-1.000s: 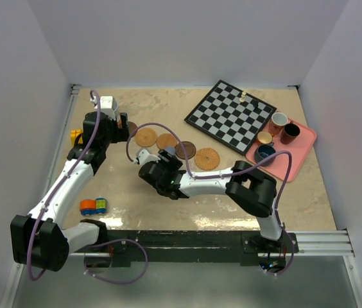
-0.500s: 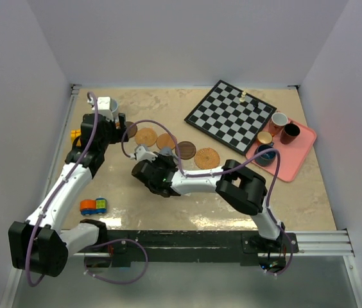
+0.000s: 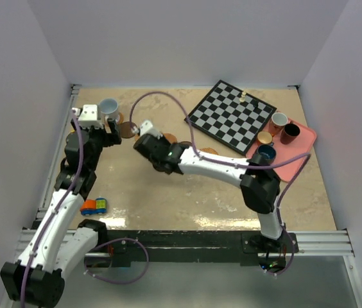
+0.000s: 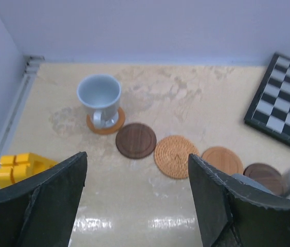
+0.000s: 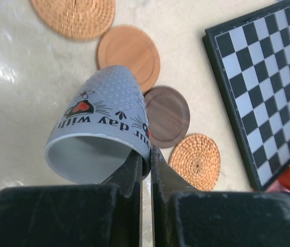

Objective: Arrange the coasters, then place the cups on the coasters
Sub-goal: Pick up the cup at the center of the board.

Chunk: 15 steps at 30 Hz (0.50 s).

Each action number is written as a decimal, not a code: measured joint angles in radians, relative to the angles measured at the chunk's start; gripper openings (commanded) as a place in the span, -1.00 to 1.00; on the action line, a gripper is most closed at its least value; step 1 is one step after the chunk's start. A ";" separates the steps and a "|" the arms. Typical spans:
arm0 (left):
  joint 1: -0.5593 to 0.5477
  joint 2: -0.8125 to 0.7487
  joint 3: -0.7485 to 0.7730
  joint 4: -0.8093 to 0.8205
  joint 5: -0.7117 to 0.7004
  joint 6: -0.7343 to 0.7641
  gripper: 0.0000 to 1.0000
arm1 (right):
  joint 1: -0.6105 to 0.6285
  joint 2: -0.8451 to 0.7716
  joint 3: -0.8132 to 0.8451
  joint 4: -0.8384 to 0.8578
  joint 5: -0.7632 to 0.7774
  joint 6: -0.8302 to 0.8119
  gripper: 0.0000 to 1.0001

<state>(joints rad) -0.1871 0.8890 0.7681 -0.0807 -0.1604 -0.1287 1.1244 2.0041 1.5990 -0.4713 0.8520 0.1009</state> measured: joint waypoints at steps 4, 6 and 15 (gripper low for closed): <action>-0.004 -0.140 -0.047 0.122 0.044 0.015 0.63 | -0.145 -0.067 0.136 -0.104 -0.186 0.072 -1.00; -0.032 -0.169 -0.059 0.180 0.099 0.020 0.63 | -0.235 -0.077 0.225 -0.153 -0.249 0.110 -1.00; -0.480 0.034 -0.055 0.217 0.251 0.151 0.64 | -0.409 -0.154 0.311 -0.322 -0.346 0.417 -1.00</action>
<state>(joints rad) -0.6666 0.9226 0.7136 0.1368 0.0902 0.0219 0.7155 1.8503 1.9099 -0.7929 0.5060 0.5179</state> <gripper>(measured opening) 0.822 0.037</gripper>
